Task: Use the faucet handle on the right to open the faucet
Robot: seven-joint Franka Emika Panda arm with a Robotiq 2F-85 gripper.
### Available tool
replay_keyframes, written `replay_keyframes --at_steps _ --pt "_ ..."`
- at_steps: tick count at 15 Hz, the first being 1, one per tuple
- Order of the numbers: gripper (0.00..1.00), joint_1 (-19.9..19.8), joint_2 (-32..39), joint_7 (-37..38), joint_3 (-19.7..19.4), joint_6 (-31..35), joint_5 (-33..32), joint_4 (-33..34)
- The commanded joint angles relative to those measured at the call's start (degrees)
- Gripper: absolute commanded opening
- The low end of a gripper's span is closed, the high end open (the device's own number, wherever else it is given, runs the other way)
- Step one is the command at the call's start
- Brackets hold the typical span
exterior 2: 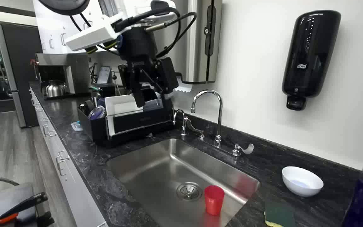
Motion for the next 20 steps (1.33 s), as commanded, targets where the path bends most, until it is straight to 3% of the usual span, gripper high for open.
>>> replay_keyframes --at_steps 1,15,20 --pt "1.00 -0.85 0.09 -0.40 0.85 -0.11 0.58 0.07" --pt "1.00 -0.85 0.09 -0.39 0.85 -0.11 0.58 0.07" --pt "1.00 -0.73 4.57 -2.90 -0.40 2.24 0.16 2.77"
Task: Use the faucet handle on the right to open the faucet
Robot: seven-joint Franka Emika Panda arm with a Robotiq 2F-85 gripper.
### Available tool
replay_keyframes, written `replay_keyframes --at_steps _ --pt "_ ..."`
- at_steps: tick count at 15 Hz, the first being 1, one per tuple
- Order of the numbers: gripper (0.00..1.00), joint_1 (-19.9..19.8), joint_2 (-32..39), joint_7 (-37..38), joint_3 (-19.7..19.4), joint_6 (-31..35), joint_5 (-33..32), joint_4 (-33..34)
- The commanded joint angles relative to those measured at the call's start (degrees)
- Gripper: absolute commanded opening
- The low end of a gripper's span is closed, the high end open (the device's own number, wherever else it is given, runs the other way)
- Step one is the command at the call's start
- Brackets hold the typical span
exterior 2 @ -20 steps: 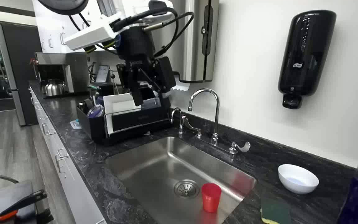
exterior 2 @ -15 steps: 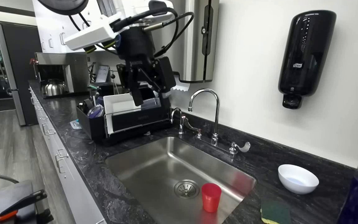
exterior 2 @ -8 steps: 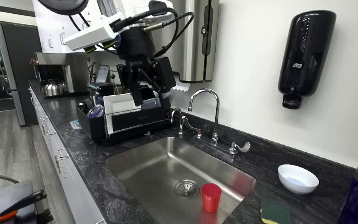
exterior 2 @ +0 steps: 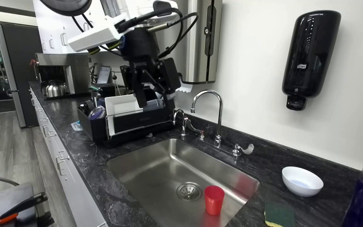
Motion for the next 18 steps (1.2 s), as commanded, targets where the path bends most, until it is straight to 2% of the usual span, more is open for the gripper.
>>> replay_keyframes --at_steps 1,11,18 --pt "1.00 -0.38 4.57 -3.70 -0.60 2.02 0.41 2.88" --pt "1.00 -0.51 16.58 -16.61 -0.66 3.20 1.41 11.61" --pt "1.00 -1.67 27.53 -28.22 1.28 -0.07 6.75 22.78"
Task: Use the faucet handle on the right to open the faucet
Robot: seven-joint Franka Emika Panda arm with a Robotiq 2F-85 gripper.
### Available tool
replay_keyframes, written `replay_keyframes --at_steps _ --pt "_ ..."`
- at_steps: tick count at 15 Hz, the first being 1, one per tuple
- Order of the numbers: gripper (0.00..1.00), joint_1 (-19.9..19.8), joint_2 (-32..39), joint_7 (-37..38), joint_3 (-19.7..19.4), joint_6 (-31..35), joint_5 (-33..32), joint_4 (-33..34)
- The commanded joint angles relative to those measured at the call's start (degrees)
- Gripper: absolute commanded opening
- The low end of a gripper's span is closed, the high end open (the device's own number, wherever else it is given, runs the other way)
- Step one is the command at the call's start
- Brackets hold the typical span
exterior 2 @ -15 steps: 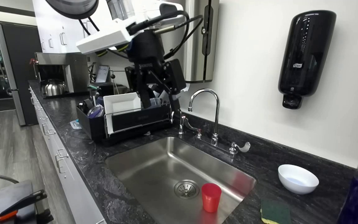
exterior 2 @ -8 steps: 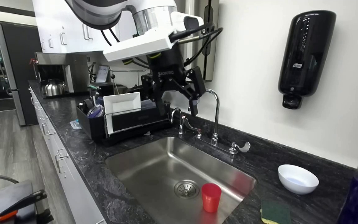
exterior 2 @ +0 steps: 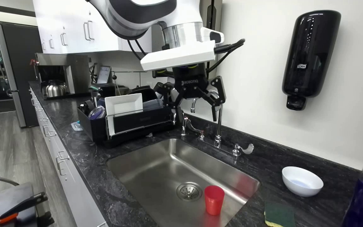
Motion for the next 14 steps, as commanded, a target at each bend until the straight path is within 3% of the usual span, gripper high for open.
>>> replay_keyframes --at_steps 1,7,14 --pt "1.00 -2.00 6.34 -6.86 2.34 -2.74 2.97 7.41" --pt "1.00 -4.32 14.69 -9.99 5.48 -4.45 2.27 17.23" --pt "1.00 -7.18 20.84 -13.74 8.66 -2.87 2.30 22.70"
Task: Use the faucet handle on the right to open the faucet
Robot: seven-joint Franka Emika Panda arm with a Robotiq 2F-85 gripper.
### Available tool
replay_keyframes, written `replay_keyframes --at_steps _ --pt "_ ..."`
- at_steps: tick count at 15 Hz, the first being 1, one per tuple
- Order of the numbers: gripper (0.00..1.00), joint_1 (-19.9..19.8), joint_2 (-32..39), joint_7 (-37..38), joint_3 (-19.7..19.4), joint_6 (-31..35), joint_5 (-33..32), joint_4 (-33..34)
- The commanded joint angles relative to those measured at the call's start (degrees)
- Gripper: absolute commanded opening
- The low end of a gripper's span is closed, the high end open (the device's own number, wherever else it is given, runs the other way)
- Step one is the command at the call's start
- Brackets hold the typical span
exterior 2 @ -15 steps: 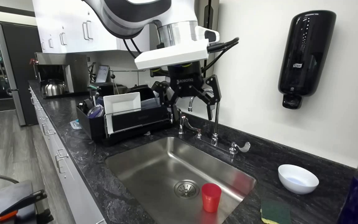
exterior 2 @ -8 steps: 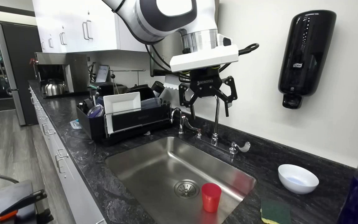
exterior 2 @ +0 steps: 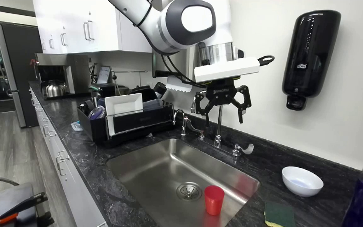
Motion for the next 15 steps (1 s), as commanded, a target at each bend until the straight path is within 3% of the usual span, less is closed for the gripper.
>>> replay_keyframes --at_steps 1,15 --pt "1.00 -2.40 2.95 -2.07 2.56 -0.22 0.36 3.41" --pt "1.00 -1.70 3.35 2.02 2.96 -0.56 -0.69 4.43"
